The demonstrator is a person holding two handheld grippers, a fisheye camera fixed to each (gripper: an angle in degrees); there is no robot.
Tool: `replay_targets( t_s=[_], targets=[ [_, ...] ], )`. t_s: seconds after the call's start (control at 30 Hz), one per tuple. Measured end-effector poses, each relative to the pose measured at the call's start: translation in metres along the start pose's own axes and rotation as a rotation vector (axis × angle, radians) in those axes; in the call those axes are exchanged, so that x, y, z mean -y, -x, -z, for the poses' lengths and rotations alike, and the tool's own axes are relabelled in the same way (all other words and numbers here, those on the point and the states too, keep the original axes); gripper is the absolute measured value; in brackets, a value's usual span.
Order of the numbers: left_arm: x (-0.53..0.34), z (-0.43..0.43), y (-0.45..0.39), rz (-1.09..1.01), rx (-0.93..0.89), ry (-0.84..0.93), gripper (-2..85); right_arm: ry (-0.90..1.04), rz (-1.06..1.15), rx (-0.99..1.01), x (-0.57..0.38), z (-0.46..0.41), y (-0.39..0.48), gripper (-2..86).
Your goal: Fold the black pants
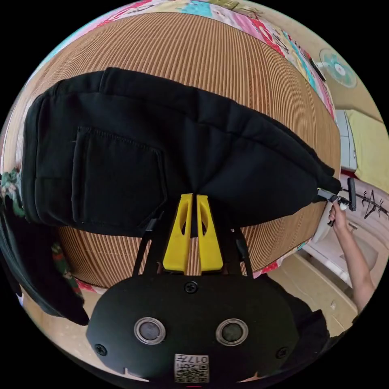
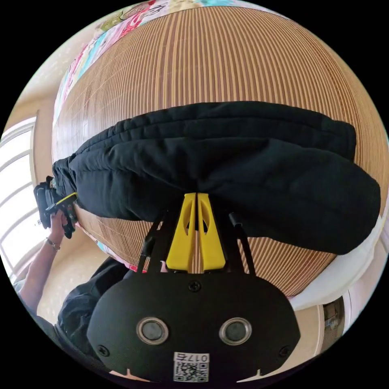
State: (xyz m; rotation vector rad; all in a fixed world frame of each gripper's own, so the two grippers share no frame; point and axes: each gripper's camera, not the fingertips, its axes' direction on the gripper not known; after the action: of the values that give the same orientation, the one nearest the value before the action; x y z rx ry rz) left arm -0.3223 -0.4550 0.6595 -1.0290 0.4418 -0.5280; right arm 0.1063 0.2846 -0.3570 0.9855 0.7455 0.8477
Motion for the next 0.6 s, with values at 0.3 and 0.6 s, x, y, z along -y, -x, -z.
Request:
replay_targets(
  t_s=[0.3, 0.6],
  targets=[
    [-0.076, -0.019, 0.037, 0.114, -0.063, 0.233, -1.0, 0.471, 0.024, -0.036, -0.08, -0.089, 0.031, 1.0],
    [-0.163, -0.004, 0.042, 0.144, -0.214, 0.139, -1.0, -0.037, 0.008, -0.253, -0.117, -0.007, 0.018, 15.2]
  ],
)
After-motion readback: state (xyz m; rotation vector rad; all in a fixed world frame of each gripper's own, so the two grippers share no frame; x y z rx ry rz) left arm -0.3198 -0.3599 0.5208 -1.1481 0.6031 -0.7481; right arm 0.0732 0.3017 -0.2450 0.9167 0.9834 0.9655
